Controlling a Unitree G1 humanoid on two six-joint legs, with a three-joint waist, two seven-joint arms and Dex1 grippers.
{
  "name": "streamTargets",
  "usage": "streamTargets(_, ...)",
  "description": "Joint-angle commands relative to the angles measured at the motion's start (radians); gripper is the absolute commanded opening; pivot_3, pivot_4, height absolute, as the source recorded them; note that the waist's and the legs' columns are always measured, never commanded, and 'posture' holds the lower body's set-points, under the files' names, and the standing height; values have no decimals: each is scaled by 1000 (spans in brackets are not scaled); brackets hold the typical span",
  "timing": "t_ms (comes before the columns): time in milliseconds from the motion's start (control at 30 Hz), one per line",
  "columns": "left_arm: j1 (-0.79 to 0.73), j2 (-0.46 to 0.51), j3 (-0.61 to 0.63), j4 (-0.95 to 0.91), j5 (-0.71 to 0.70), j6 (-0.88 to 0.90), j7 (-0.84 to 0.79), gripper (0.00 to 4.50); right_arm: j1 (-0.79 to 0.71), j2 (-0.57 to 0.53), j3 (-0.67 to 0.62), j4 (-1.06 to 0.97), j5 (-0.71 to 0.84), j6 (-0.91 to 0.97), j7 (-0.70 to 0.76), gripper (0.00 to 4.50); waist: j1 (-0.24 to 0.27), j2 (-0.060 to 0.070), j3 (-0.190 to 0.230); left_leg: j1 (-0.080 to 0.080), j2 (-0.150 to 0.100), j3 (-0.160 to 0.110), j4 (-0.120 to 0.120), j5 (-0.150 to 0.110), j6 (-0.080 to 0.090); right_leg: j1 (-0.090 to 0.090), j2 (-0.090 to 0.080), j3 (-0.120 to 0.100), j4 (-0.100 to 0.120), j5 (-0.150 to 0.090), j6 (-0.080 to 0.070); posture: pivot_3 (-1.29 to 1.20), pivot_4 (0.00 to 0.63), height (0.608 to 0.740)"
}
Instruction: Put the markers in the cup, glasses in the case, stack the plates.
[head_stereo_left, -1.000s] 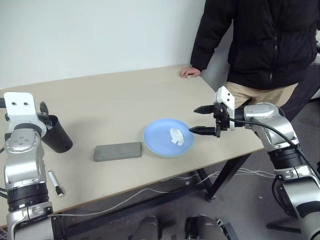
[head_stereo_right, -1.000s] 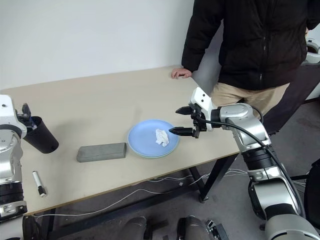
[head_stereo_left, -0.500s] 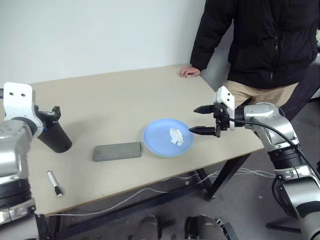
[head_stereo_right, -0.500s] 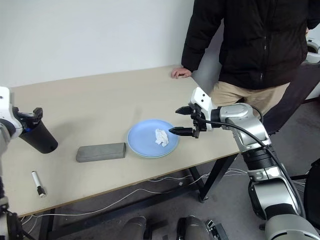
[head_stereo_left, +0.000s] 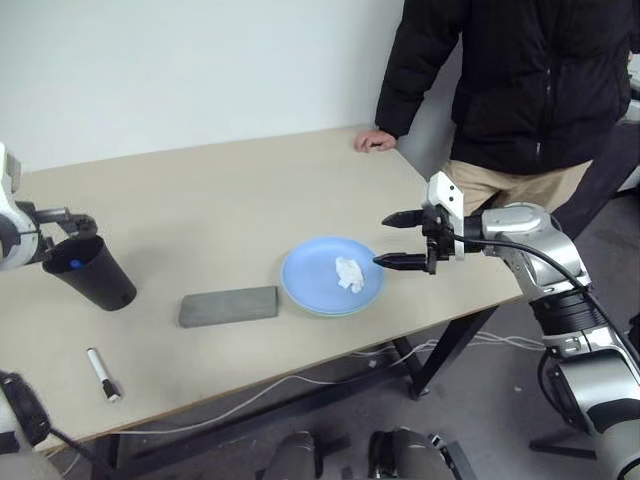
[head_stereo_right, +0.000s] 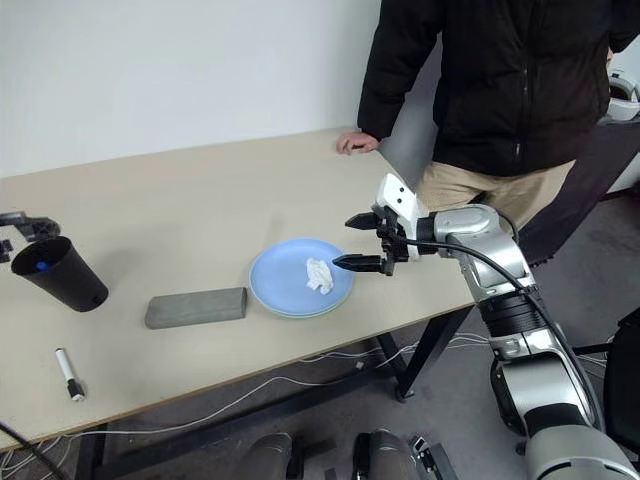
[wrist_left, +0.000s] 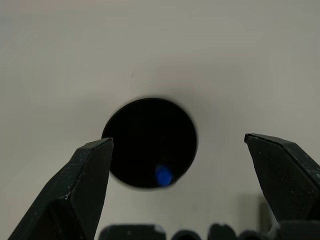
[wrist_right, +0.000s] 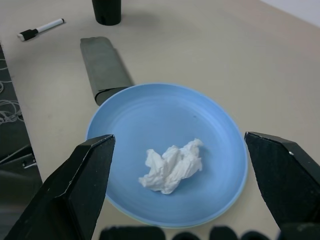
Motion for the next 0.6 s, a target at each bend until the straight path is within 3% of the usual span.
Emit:
streamTargets(33, 107, 72, 76, 37, -284, 8, 172, 4467, -19, -7, -15, -1, -3, -20, 12, 4500, -1, 0, 0, 1, -1, 0, -2, 0, 0, 0, 0, 1, 0, 0, 0, 0, 0, 701)
streamTargets(200, 199, 156, 127, 83, -641, 8, 430, 4467, -15, -6, -13, 7, -11, -29, 23, 4500, 5, -6, 2, 0, 0, -2, -2, 0, -1, 0, 0, 0, -1, 0, 0, 0, 0, 701)
streamTargets(333, 317, 145, 180, 102, -846, 8, 619, 4467, -24, 2, -13, 17, -13, -32, 25, 4500, 7, -2, 2, 1, -2, 0, -1, 0, -1, 1, -3, 1, -1, 0, 0, 0, 0, 701)
streamTargets(467, 646, 75, 201, -7, -1220, -210, 929, 4467, -25, 4, -12, 24, -18, -37, 34, 4500, 3, -2, 2, 3, -1, 0, -2, 0, -1, 0, -4, 6, 1, 0, 0, 0, 0, 701)
streamTargets(600, 777, 5, 219, -108, -1273, -341, 1036, 4467, -28, 10, -10, 31, -22, -38, 43, 4500, 10, -5, 1, 4, 1, 1, -4, 0, -1, -1, -5, 9, 2, 0, -1, 0, 0, 701)
